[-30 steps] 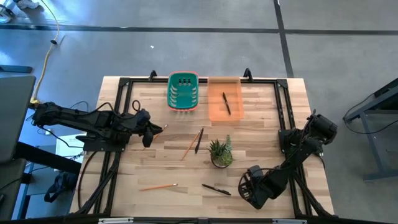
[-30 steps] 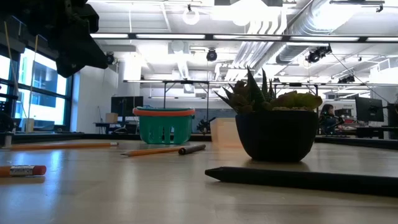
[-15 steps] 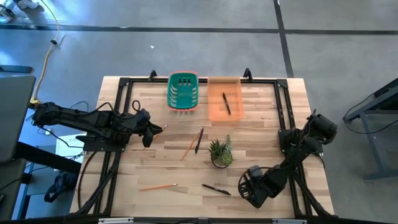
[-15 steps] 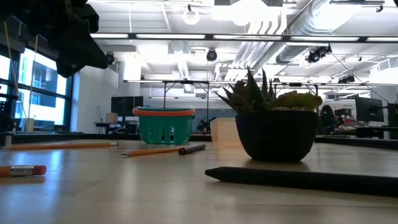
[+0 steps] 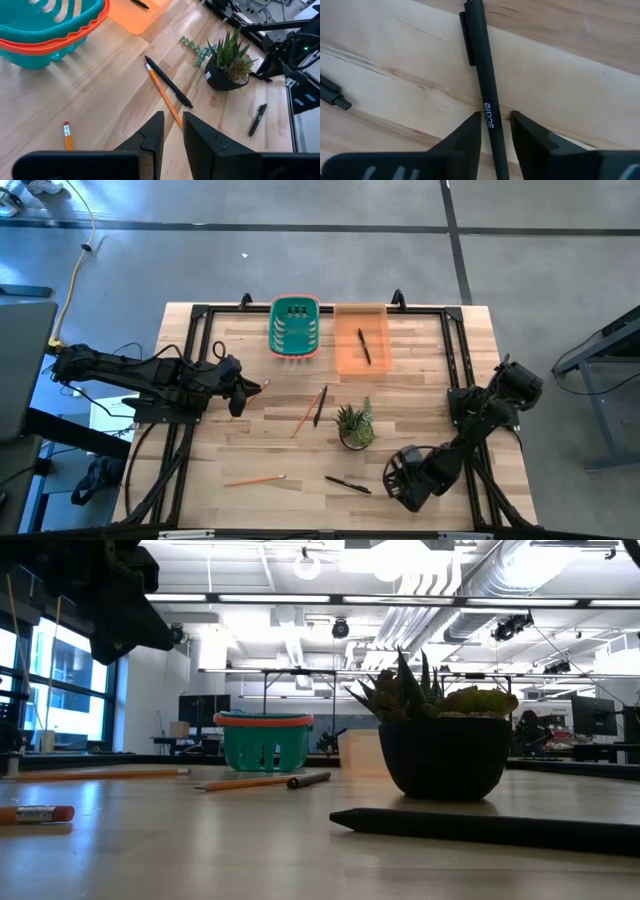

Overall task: Sort pens & pencils
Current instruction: Put the bottom right black ballpoint pen into the orange bin

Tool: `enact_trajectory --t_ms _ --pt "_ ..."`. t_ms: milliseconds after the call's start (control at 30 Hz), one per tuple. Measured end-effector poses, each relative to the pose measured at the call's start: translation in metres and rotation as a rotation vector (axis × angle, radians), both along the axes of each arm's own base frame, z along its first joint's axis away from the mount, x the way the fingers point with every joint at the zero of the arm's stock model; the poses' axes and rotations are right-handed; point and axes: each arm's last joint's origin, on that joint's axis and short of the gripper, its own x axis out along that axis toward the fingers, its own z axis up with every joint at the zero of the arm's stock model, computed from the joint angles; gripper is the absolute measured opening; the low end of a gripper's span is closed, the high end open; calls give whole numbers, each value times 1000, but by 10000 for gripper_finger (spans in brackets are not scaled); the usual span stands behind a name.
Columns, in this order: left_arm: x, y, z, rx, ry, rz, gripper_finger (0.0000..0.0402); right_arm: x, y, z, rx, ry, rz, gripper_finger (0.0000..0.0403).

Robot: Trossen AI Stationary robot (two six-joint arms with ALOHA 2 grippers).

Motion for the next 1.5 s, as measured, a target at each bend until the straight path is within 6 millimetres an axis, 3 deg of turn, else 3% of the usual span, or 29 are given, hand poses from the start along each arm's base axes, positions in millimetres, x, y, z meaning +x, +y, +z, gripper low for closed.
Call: enact_trajectory --t_ms 367,667,1500 --pt "0 0 0 12 0 13 58 6 -6 0 33 41 8 12" --pt "0 1 0 26 4 5 58 9 -10 3 47 31 8 4" --pt "0 1 0 34 6 0 58 2 -33 79 192 -225 -35 2"
